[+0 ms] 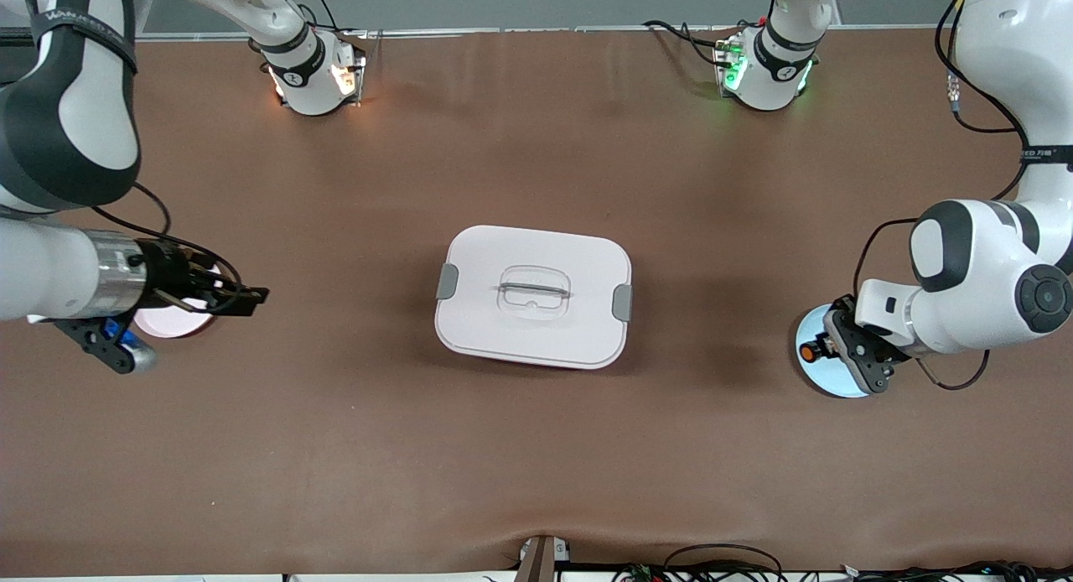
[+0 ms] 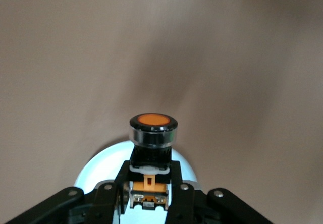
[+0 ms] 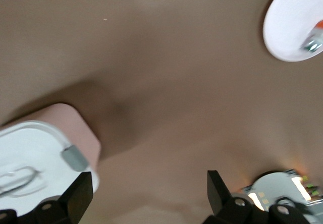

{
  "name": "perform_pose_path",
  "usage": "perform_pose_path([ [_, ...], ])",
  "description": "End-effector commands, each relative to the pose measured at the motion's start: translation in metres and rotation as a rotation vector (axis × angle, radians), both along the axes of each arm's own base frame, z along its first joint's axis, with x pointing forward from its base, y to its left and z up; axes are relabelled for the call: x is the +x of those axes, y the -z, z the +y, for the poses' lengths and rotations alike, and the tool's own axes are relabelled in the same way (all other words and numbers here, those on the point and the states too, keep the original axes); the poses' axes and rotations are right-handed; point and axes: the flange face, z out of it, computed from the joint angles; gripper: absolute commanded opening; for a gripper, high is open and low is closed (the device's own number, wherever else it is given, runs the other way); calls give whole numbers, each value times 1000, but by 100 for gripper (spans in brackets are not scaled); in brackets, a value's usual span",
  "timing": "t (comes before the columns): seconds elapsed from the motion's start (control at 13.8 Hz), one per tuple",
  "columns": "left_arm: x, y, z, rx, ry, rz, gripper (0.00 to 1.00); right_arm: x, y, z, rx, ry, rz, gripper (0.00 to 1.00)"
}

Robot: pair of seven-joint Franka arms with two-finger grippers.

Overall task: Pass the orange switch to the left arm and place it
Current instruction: 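Lower the switch onto the light-blue plate with the left gripper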

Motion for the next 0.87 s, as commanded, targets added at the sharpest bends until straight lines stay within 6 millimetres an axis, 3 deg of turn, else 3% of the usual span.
perform_pose_path([
  [0.0, 5, 18, 21, 22, 119, -18, 0, -4, -3, -44, 9, -175, -9, 100],
  [0.15, 3, 35, 34, 15, 193, -16, 0, -3, -2, -82, 19, -282, -22, 100],
  [0.29, -3, 49, 53, 54, 237, -28, 0, -2, -1, -105, 38, -404, -38, 100],
  [0.65, -17, 77, 58, 127, 312, -57, 0, -4, -6, -108, 30, -440, -47, 100],
  [0.8, -26, 92, 67, 139, 320, -79, 0, -17, -43, -119, 14, -419, -106, 100],
])
